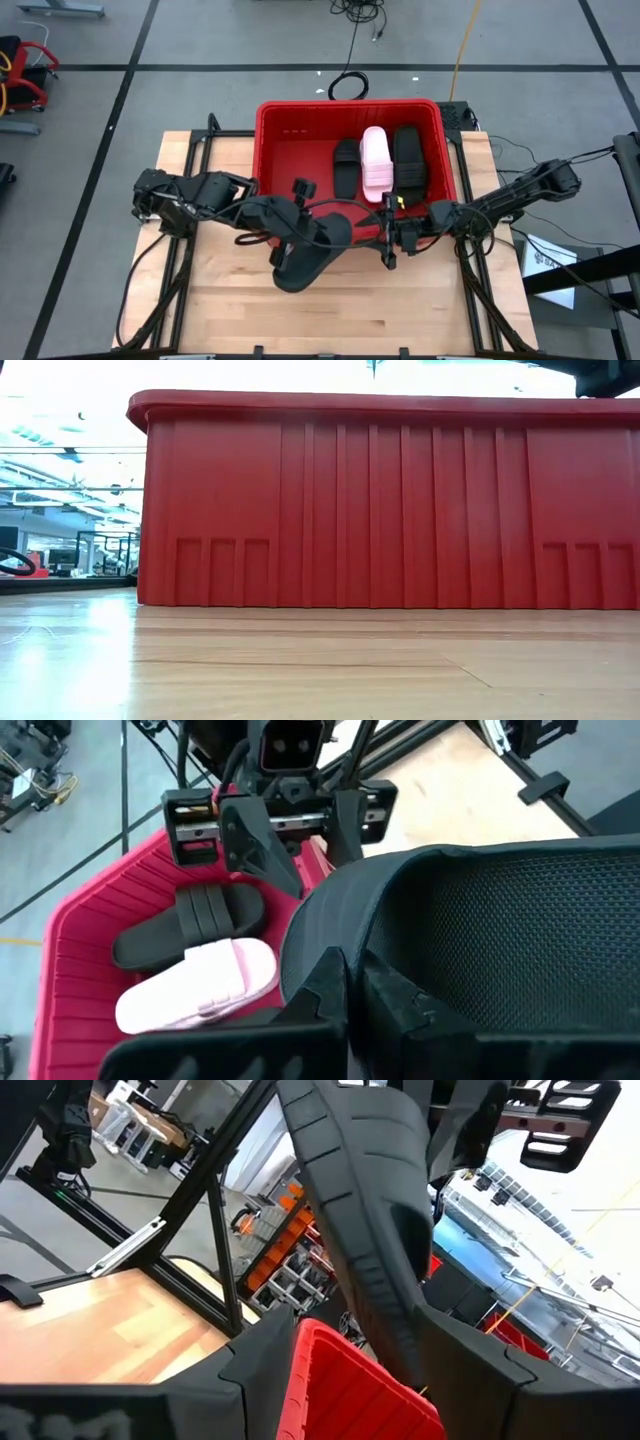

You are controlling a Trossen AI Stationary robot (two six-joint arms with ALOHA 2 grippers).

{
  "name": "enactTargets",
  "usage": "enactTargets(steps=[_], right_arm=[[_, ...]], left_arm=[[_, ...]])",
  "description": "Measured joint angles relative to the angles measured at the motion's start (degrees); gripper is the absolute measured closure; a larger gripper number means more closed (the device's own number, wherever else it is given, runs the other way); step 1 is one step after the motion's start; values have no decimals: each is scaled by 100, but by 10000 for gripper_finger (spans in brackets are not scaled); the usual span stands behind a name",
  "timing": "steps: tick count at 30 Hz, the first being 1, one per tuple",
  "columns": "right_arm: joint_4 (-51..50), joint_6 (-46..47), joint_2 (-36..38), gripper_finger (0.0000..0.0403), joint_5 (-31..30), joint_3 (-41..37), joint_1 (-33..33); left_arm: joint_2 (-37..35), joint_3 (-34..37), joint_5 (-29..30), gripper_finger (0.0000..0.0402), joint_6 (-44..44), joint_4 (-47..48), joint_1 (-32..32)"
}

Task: Pick and place slides into bin
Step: Put the black slide into the red organizer bin

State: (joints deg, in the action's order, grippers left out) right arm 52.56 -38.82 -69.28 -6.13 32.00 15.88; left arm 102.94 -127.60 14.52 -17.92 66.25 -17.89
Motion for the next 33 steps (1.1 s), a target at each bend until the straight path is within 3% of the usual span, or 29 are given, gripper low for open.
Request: enactTargets(steps=[33], right_arm=[[237,45,-21,206,15,10,-2]], left_arm=[[267,58,-257,398,-349,-358,251]])
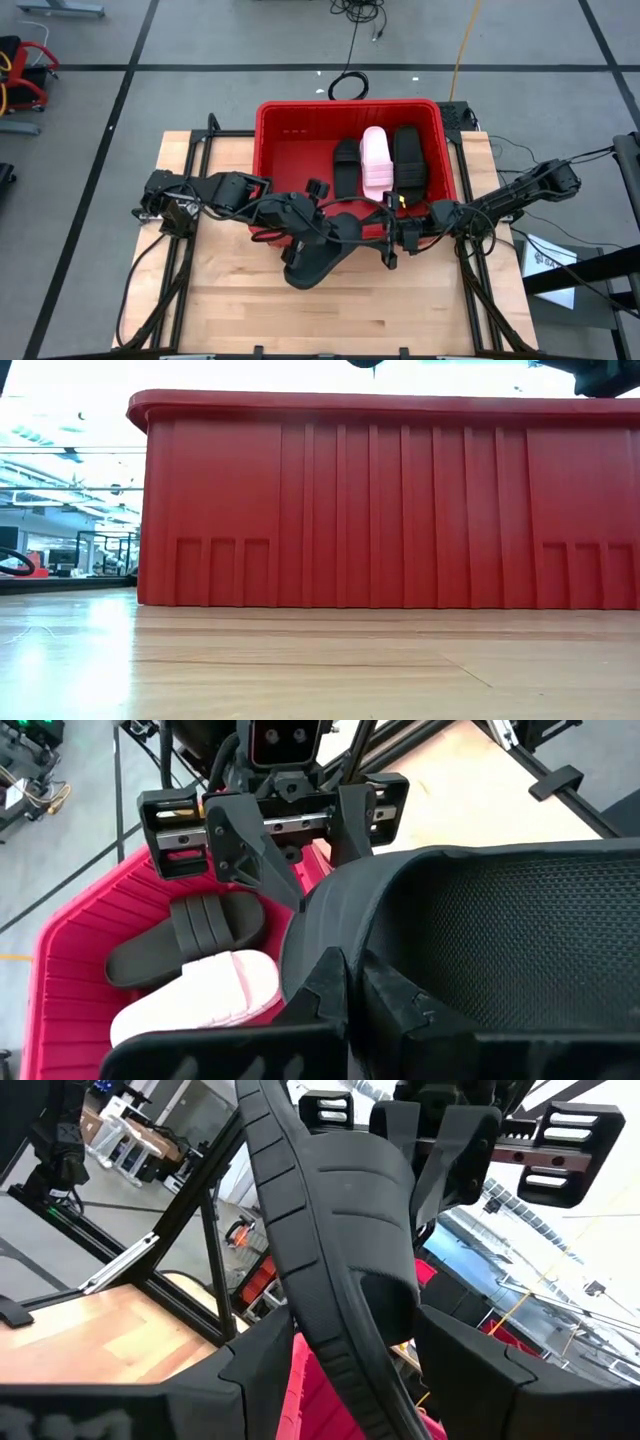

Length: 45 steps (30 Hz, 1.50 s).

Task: Pick and place slides into bin
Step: Put the black slide into the red organizer bin

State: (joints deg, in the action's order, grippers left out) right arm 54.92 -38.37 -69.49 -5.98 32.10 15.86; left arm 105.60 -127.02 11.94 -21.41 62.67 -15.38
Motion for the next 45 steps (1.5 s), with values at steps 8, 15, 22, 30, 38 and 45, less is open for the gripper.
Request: enactTargets(steps=[8,15,22,30,38,45], right_arm=[[-57,7,0,206,-323,0,2],[-163,17,33,206,-837,0,0],[-211,-20,33,214,-595,0,-13],[-289,-96,33,337,-572,-2,-44],[-291,49,31,374,-575,-2,-143],[-461,247,33,362,-575,-2,-229]], left_arm=[[4,0,12,394,-147,-9,-2],[4,0,203,392,-84,195,-17],[7,0,203,392,-192,159,-7],[7,0,391,398,-230,68,-2],[4,0,748,364,-52,68,-2],[4,0,912,320,198,67,-2]])
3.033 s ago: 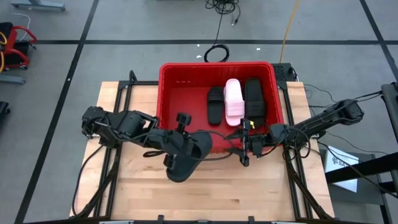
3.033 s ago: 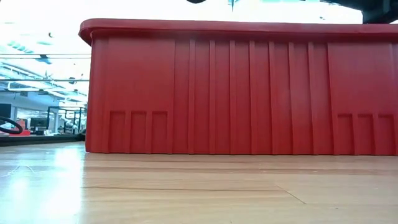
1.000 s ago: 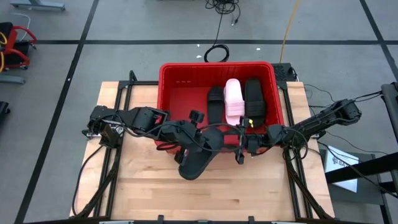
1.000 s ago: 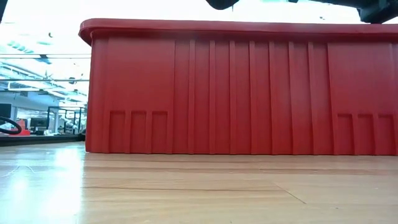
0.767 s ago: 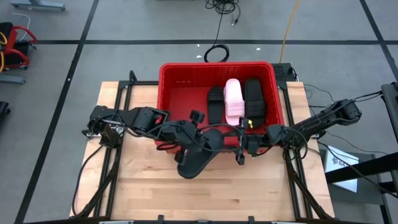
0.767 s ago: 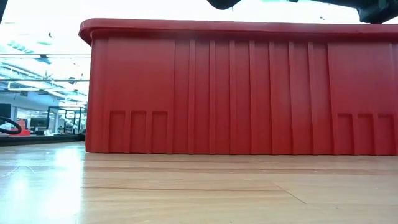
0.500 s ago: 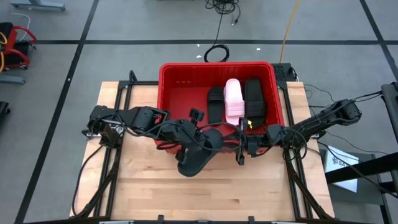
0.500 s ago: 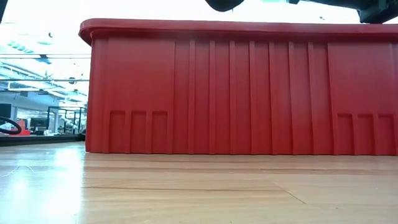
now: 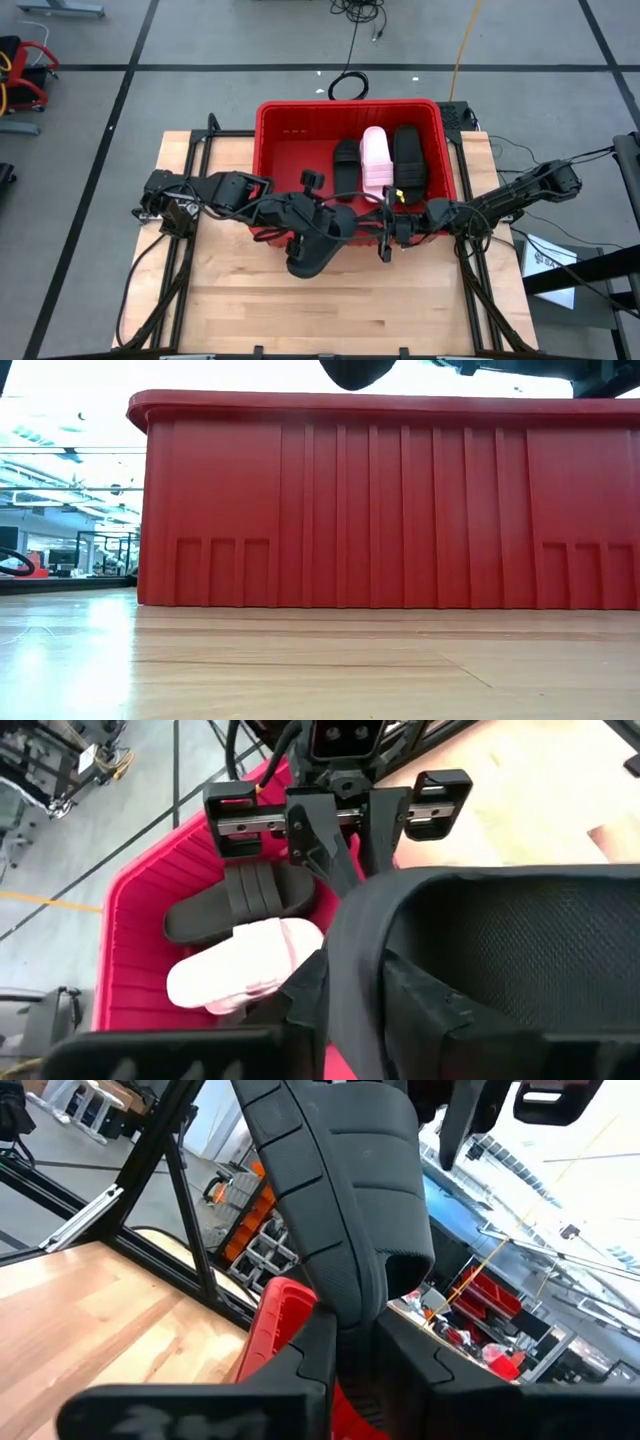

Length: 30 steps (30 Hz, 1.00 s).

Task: Pick and place slides into bin
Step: Put the black slide into the red organizer bin

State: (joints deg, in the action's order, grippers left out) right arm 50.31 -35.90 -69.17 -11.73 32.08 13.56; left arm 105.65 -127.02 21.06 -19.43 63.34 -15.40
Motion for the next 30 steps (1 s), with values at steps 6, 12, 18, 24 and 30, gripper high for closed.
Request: enactTargets(steps=[6,12,18,24,30], right_arm=[[-103,35,-2,374,-61,0,-3],[-240,77,-2,367,-240,0,-85],[-413,-30,-3,372,-1128,13,-103],[-335,-250,42,368,-1369,11,-122],[-20,-801,146,368,-1375,4,-203]], left_arm=[[0,0,30,274,429,115,4],[-170,0,383,239,763,504,-32],[-640,-4,856,231,1067,824,-155],[-1072,-9,910,231,1249,859,-276],[-1303,-9,1121,231,1028,905,-276]])
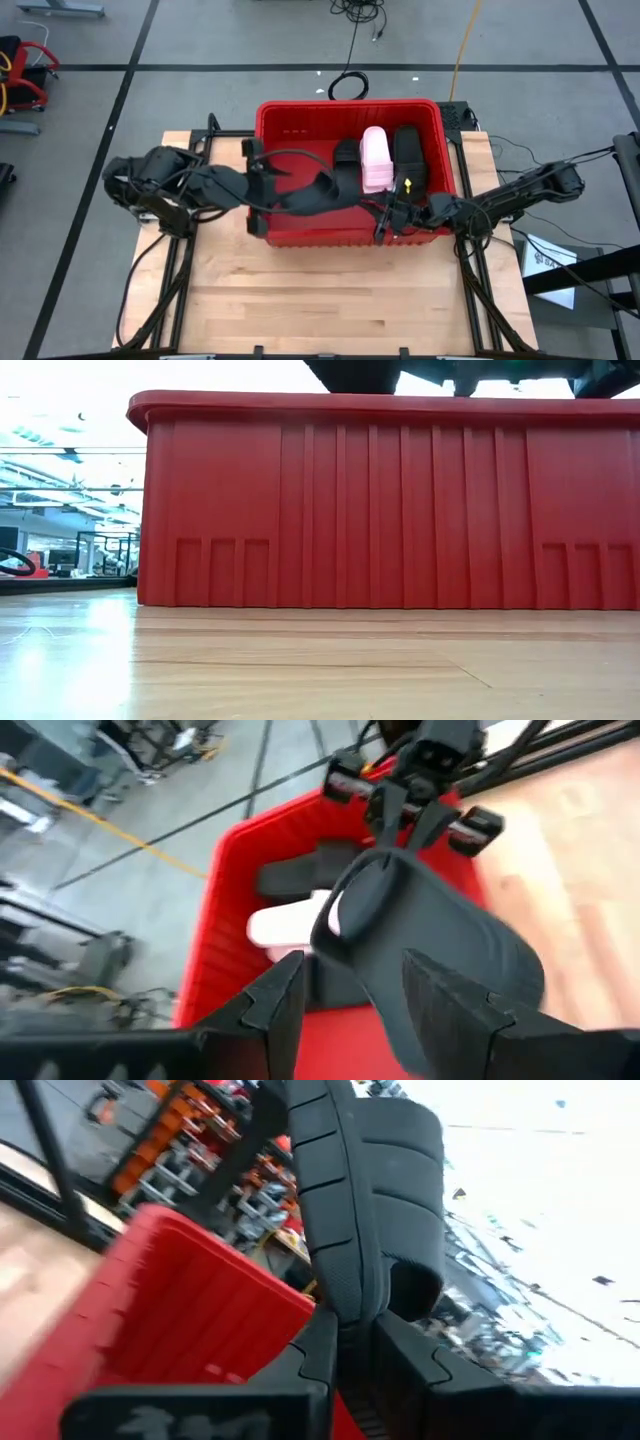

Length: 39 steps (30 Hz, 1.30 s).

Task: Pick and place slides into bin
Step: Put the black slide into the red organizer bin

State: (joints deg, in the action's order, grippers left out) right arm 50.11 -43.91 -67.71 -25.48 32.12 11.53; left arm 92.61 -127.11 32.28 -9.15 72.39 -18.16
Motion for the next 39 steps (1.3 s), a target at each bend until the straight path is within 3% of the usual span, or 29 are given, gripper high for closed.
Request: enactTargets(steps=[5,12,17,21,28,34,39], right_arm=[[-200,-31,336,368,142,-9,-360],[-985,291,879,365,1235,81,-1390],[-1795,311,984,365,2108,560,-2099],[-2290,239,984,365,2752,975,-2587],[-2430,298,986,363,3690,1187,-3400],[-2368,645,957,363,4901,1187,-4303],[-1669,1196,802,363,5755,1189,-5075]], left_arm=[[-99,2,258,231,-138,196,220],[-97,4,29,231,-418,455,682],[-154,4,-116,231,-917,302,1142],[-394,9,-568,231,-1266,-7,1734],[-831,5,-2131,231,-1848,-549,3296],[-861,4,-4273,231,-1927,-802,4825],[-503,4,-5881,231,-2104,-957,5634]])
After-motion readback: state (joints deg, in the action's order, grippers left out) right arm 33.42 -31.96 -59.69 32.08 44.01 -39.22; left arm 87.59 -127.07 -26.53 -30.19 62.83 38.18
